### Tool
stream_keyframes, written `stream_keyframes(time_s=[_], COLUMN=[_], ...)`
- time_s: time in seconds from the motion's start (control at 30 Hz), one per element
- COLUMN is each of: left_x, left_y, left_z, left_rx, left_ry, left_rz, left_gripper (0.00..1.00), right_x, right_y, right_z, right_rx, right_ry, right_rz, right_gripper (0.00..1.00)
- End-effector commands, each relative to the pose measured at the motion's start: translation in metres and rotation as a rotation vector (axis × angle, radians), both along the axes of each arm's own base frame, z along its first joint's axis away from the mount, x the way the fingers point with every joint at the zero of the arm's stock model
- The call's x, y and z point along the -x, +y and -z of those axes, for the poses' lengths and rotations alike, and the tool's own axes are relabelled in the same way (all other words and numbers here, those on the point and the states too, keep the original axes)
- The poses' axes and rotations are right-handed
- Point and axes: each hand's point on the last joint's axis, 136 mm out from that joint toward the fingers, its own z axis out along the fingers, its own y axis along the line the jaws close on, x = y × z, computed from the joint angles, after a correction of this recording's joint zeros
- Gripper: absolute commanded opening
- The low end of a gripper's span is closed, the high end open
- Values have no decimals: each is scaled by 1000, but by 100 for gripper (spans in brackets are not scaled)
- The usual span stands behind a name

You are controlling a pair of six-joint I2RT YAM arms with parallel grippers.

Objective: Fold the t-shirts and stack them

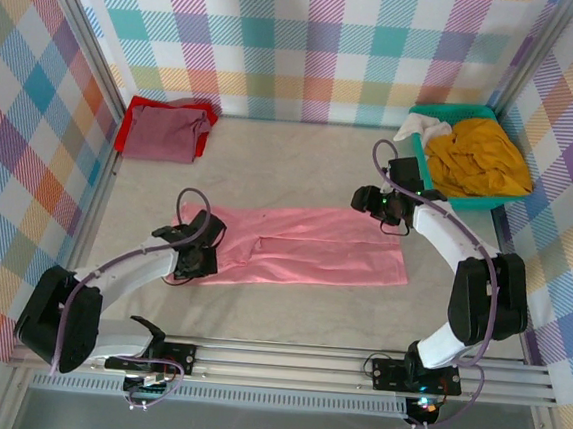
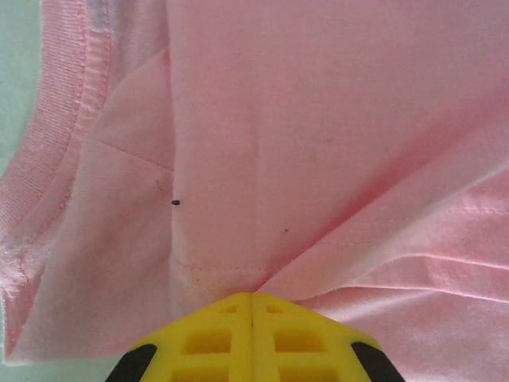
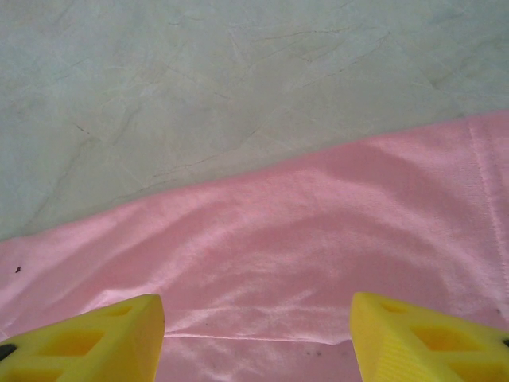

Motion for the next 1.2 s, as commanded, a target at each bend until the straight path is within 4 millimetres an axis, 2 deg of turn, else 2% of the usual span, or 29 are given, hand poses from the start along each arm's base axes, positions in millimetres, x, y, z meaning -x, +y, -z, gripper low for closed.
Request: stream_keyframes(time_s=[0.0, 0.13, 0.17, 0.2, 0.23, 0.37, 0.43, 0.53, 0.6, 0.63, 0.7, 0.73, 0.83, 1.0, 1.17], left_x=[19, 22, 20, 17, 14, 6, 7, 8, 2, -6, -25, -35, -65, -109, -133], left_y=[7, 9, 9, 10, 11, 11, 14, 22, 24, 19, 2, -4, -6, -1, 8], left_z=[10, 16, 12, 5, -4, -45, -61, -78, -84, -84, -75, -69, -56, -31, 8], left_rx=[-6, -7, -9, -10, -9, 40, 49, 40, 50, 92, 192, 205, 132, 119, 90], left_ry=[54, 60, 45, 20, -9, -153, -199, -257, -300, -310, -269, -242, -195, -162, -77], left_rz=[-52, -78, -79, -78, -78, -64, -66, -74, -93, -95, -93, -89, -101, -172, -221], left_gripper=[0, 0, 8, 20, 28, 44, 47, 47, 48, 47, 32, 21, 0, 0, 0], right_x=[-5, -4, -4, -4, -4, -2, -3, -5, -8, -9, -10, -11, -10, 0, 12], right_y=[1, 0, -1, -3, -6, -14, -15, -18, -19, -21, -23, -23, -24, -29, -31], right_z=[-11, 4, 8, 14, 19, 33, 41, 49, 54, 58, 63, 65, 70, 87, 98], right_rx=[18, 43, 53, 68, 88, 150, 166, 197, 214, 231, 257, 267, 293, 309, 303], right_ry=[-28, 28, 43, 58, 76, 135, 159, 189, 202, 215, 239, 248, 262, 320, 363], right_rz=[-19, -21, -22, -22, -17, -9, -13, -12, -16, -11, -14, -18, -16, 0, 25], right_gripper=[65, 65, 64, 63, 62, 59, 57, 47, 34, 23, 1, 0, 0, 0, 0])
